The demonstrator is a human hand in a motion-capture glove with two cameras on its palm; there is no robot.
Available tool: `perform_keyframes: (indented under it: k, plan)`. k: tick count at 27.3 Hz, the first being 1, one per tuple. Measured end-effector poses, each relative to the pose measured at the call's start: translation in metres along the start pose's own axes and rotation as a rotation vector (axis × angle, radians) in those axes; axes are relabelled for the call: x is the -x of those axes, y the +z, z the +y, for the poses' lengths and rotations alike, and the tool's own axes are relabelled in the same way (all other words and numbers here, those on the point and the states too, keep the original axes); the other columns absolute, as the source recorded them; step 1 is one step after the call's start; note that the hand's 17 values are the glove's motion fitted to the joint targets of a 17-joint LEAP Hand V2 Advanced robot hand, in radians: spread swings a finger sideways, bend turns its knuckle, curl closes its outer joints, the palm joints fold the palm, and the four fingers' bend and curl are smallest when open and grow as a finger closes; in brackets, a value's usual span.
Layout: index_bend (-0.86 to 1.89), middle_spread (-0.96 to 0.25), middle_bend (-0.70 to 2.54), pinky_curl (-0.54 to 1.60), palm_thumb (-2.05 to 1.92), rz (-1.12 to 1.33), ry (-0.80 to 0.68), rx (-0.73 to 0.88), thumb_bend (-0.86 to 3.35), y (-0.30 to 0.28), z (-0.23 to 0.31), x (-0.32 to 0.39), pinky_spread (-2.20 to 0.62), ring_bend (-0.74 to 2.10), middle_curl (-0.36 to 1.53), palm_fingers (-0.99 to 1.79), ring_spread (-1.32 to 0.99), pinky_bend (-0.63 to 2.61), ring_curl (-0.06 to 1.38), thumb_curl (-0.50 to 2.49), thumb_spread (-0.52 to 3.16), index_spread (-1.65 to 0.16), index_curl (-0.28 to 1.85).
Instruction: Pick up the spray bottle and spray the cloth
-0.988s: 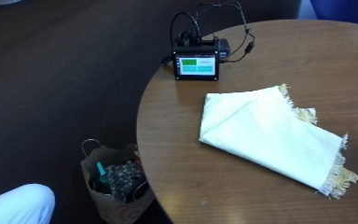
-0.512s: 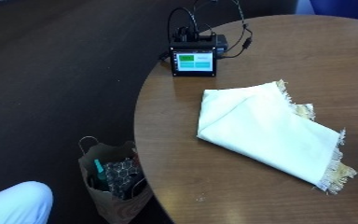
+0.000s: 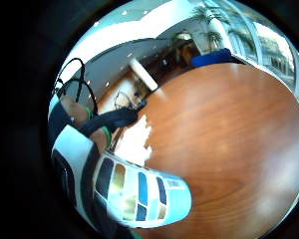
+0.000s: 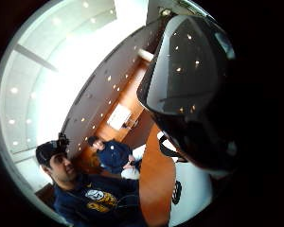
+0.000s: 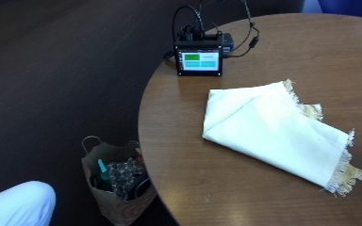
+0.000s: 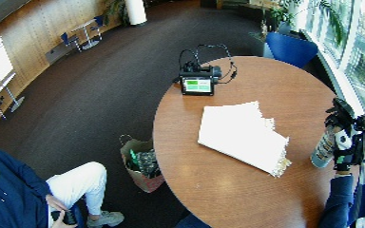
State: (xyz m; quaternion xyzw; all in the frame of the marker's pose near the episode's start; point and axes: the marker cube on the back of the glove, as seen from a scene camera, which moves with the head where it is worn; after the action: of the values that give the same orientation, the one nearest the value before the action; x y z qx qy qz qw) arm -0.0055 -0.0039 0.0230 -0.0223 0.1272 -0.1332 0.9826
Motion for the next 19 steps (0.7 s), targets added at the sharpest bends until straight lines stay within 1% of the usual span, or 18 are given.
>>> perform_keyframes:
  k: [3, 6, 9, 15, 19]
  plan:
    - [0.19, -0.14, 0.38, 0.35, 0.94, 0.026, -0.032, 0.085, -0.03, 0.005, -0.006, 0.009, -0.24, 0.54, 0.48, 1.32, -0.20, 0.53, 0.42, 0.63, 0.60, -0.26, 0.44]
    - [0.19, -0.13, 0.39, 0.35, 0.94, 0.028, -0.017, 0.193, -0.03, 0.024, -0.007, 0.040, -0.25, 0.54, 0.48, 1.32, -0.19, 0.53, 0.43, 0.65, 0.59, -0.26, 0.46]
    - [0.19, -0.13, 0.39, 0.35, 0.94, 0.057, -0.014, 0.320, -0.03, 0.048, -0.011, 0.069, -0.25, 0.54, 0.49, 1.31, -0.19, 0.52, 0.43, 0.66, 0.58, -0.26, 0.47]
    - [0.19, -0.13, 0.39, 0.36, 0.94, 0.169, -0.007, 0.578, -0.03, 0.102, -0.013, 0.105, -0.24, 0.55, 0.49, 1.31, -0.19, 0.52, 0.43, 0.68, 0.57, -0.26, 0.48]
    - [0.19, -0.13, 0.40, 0.36, 0.93, 0.288, -0.040, 0.790, -0.03, 0.148, -0.007, 0.119, -0.24, 0.55, 0.49, 1.30, -0.18, 0.51, 0.43, 0.69, 0.57, -0.26, 0.49]
